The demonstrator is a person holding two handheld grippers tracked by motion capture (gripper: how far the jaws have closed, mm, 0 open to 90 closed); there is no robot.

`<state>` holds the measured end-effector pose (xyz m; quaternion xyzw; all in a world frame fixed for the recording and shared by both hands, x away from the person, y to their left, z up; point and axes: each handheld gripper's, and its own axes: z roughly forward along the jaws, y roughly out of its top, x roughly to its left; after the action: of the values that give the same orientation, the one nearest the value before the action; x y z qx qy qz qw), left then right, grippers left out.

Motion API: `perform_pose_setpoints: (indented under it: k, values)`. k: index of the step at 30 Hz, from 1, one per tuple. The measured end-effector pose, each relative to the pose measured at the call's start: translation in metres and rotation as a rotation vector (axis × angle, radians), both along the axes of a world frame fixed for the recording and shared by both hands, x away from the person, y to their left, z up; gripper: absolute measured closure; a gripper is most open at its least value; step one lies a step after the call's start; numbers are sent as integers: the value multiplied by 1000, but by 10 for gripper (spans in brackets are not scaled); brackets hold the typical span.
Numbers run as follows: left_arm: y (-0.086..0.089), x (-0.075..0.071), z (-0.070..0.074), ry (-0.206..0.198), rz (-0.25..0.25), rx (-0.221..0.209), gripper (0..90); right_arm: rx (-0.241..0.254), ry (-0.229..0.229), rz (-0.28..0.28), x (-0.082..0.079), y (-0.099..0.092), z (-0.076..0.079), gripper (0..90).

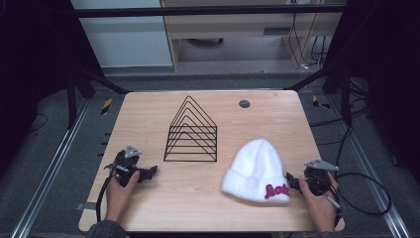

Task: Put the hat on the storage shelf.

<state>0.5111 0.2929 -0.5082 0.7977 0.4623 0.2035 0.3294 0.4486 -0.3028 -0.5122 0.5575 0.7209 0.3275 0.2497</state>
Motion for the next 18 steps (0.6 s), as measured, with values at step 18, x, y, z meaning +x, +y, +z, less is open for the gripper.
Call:
perform_pose_setpoints:
  k: [18]
  values:
    - [0,0,0,0,1,0,0,2,2,-7,0,1,0,164]
